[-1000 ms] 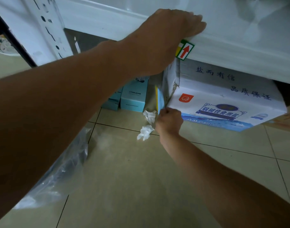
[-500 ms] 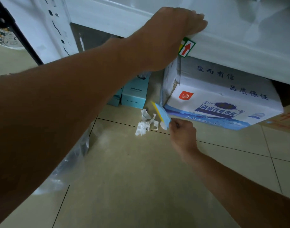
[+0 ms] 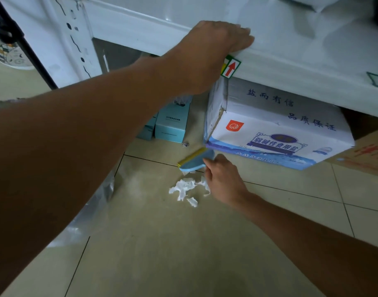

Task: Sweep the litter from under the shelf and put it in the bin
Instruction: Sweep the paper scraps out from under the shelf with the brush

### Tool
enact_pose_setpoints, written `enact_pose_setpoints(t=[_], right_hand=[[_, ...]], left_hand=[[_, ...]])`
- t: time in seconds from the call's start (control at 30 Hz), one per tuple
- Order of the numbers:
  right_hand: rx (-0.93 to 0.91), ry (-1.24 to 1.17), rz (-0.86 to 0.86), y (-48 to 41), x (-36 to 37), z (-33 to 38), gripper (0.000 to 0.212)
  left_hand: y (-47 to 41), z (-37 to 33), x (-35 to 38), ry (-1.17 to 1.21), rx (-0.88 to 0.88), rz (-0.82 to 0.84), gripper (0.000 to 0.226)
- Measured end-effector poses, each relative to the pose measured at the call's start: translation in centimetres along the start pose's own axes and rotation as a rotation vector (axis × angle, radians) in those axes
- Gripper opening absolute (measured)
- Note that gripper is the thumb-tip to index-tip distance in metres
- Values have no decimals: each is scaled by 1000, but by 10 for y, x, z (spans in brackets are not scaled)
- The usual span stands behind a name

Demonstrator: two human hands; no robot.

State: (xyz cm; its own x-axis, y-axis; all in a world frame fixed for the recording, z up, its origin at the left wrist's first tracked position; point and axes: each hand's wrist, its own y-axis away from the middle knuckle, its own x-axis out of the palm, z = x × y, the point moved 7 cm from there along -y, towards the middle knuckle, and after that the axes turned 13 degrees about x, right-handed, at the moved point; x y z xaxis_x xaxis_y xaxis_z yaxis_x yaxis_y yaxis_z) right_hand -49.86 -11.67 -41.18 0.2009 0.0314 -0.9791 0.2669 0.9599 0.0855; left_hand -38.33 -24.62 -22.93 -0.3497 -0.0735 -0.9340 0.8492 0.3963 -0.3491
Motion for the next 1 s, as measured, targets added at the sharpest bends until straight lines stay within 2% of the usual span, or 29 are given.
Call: enact_pose_setpoints(t=[0.03,0.07,0.17,0.3,0.53,0.7,0.87,0.93,1.0], right_hand=[[-21,-20,-16,-12,1,5,24],[-30,-37,-12,-24,4,11,24],[-68,-57,16,-57,14,20,26],[-111,-15,140,-73,14,13,26],[-94,-41,70,-59,-23,-17,29],[-149,0,190,-62,12,3,26],[-122,125,296,-2,-7,-34,29],[-123,95,263,4,-15,-39,29],[-200,27,195,5,-15,-27,28]], left_hand=[[-32,-28,-15,74,17,-43,72],[-33,-30,-7,111,76,-4,72],[-48,-17,-8,-3,35,-37,71],[-53,-21,-7,37,12,-96,70],[-54,-19,-6,97,26,-137,72],[-49,-19,-7,58,-3,-112,71],[-49,-26,-13,13,6,-124,67],[-49,-29,-16,-1,8,-117,64],[-47,-30,-16,-24,11,-95,64]])
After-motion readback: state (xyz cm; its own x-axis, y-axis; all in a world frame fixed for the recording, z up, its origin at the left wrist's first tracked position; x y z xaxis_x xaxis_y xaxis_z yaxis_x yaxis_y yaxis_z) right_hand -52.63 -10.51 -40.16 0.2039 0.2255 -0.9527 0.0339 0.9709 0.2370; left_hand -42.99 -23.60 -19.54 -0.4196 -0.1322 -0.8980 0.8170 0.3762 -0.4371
